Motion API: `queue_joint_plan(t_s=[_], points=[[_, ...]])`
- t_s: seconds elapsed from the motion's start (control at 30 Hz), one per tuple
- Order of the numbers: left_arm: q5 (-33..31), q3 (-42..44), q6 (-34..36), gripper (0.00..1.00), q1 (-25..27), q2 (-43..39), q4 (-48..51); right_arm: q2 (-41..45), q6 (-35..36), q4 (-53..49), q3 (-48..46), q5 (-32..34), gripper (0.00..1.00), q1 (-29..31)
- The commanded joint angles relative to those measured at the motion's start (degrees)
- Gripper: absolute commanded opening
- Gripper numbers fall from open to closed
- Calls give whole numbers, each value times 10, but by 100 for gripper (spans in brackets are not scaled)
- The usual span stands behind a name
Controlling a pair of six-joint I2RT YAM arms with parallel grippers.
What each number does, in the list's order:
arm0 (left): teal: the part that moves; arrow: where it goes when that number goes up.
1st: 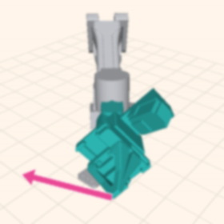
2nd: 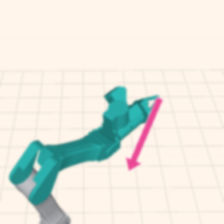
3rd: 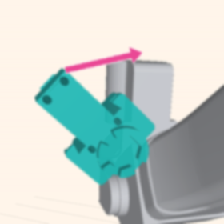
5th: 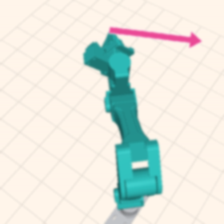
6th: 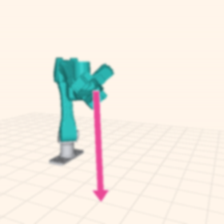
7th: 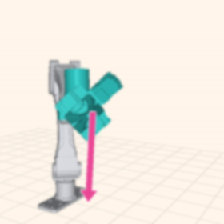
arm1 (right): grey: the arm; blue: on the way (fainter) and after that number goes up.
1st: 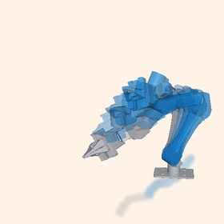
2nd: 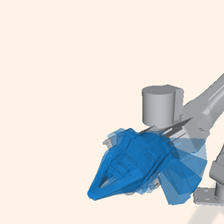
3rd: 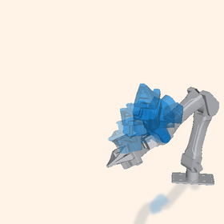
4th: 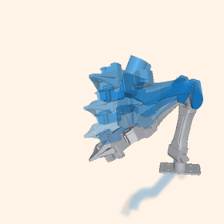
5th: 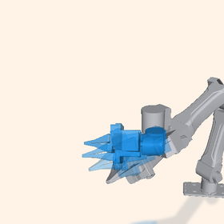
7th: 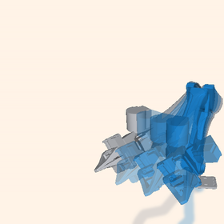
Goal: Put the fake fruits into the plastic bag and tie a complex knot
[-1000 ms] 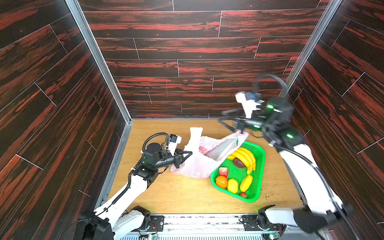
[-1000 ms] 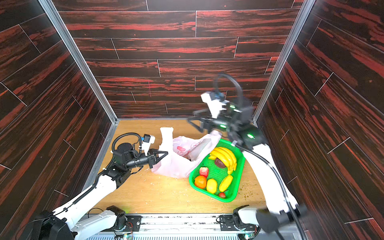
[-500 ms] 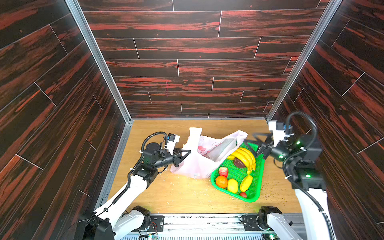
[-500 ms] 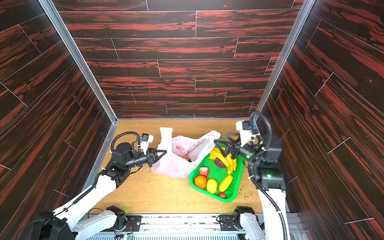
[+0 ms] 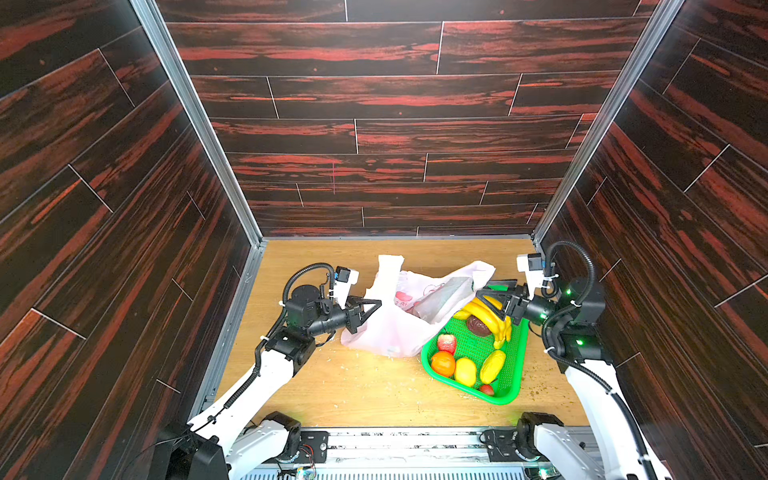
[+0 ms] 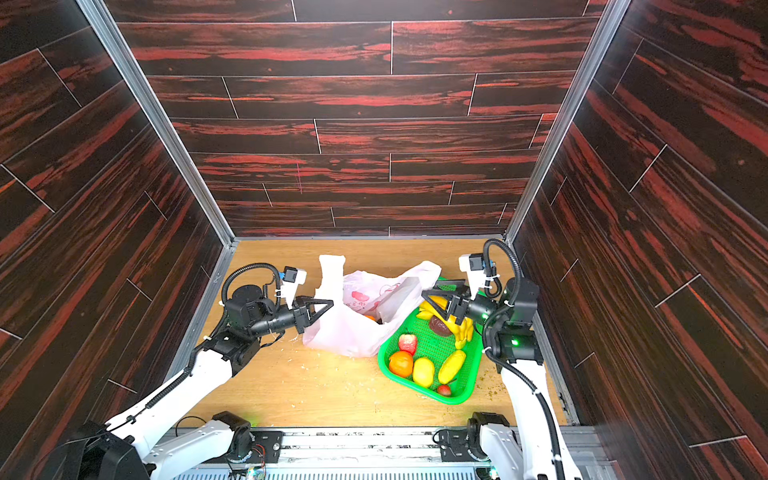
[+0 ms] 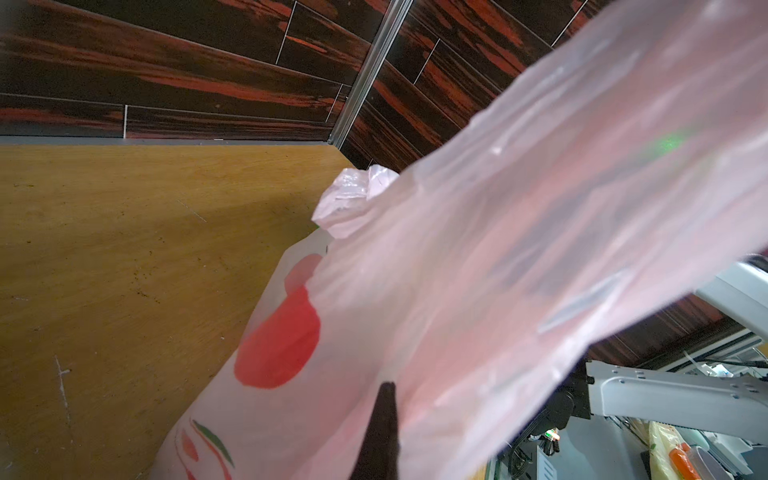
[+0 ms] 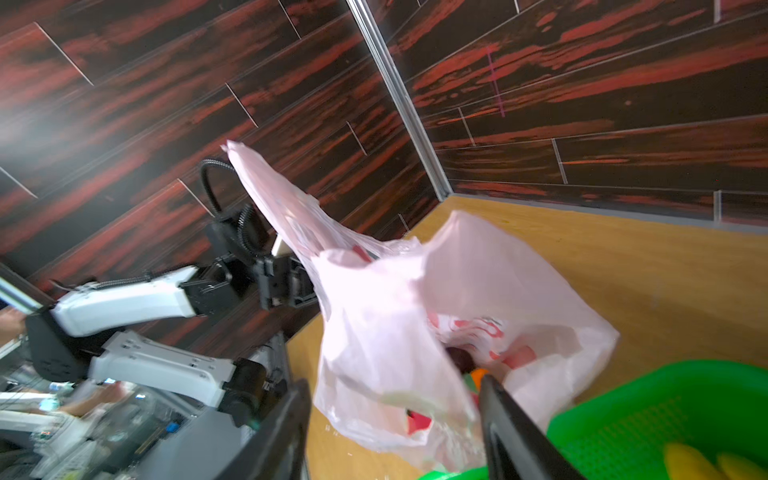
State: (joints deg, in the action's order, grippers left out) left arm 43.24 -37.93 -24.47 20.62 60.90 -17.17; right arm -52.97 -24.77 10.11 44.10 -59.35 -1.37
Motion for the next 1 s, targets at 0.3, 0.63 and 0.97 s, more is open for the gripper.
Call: queue_joint_plan(t_s=[0.3,0.63,0.97], points=[[-2,-6,0,0,-13,-13,9,-54,-33,88,31,-15,0,50],[2,-5,-3,0,-22,-16,14,-50,70,-39,61,37,30,65],[3,-2,-4,0,-28,-20,15,-18,105,-49,16,41,67,26]])
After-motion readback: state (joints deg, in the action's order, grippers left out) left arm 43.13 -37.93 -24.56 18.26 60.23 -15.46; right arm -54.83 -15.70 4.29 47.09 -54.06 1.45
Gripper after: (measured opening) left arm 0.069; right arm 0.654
